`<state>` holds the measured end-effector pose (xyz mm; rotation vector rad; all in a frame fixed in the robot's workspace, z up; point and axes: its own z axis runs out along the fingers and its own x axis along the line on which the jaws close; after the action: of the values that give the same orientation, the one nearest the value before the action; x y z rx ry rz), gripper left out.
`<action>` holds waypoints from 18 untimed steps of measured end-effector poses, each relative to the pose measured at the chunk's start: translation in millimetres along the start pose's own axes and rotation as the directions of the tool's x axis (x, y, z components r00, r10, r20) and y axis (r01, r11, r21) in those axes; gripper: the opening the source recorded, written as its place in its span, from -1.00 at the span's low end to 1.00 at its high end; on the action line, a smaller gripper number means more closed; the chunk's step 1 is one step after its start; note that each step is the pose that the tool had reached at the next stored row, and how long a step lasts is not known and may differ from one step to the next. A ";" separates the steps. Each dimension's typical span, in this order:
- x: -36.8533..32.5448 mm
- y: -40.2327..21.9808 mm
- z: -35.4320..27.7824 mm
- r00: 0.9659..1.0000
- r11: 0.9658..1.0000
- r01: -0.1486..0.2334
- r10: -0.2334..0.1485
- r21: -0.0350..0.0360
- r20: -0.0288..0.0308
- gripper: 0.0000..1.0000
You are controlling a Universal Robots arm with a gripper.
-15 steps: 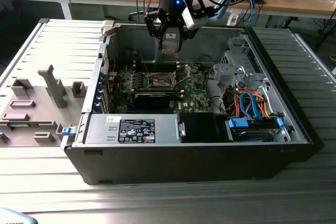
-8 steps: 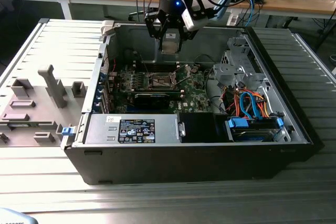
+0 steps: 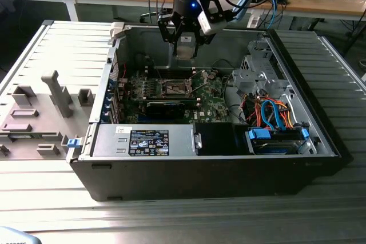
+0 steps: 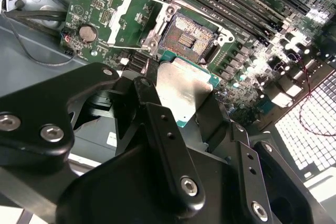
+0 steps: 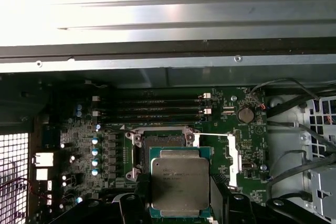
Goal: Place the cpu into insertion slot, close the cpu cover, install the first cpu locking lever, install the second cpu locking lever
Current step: 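Place the cpu into insertion slot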
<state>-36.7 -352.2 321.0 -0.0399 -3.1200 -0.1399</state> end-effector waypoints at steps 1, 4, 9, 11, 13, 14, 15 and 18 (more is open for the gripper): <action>0.0 0.0 0.3 1.000 1.000 0.000 0.000 0.000 0.000 0.08; 0.0 -0.1 1.1 1.000 1.000 0.000 0.000 0.000 0.000 0.08; 0.0 -0.3 2.8 1.000 1.000 0.000 0.000 0.000 0.000 0.08; -0.1 -0.3 3.7 1.000 1.000 0.000 0.000 0.000 0.000 0.08; -0.1 -0.4 4.3 1.000 1.000 0.000 0.000 0.000 0.000 0.08; -0.1 -0.4 4.8 1.000 1.000 0.000 0.000 0.000 0.000 0.08; -0.1 -0.5 5.3 1.000 1.000 0.000 0.000 0.000 0.000 0.08; -0.1 -0.6 6.5 1.000 1.000 0.000 0.000 0.000 0.000 0.08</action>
<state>-36.7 -352.2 314.5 -0.0399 -3.1200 -0.1399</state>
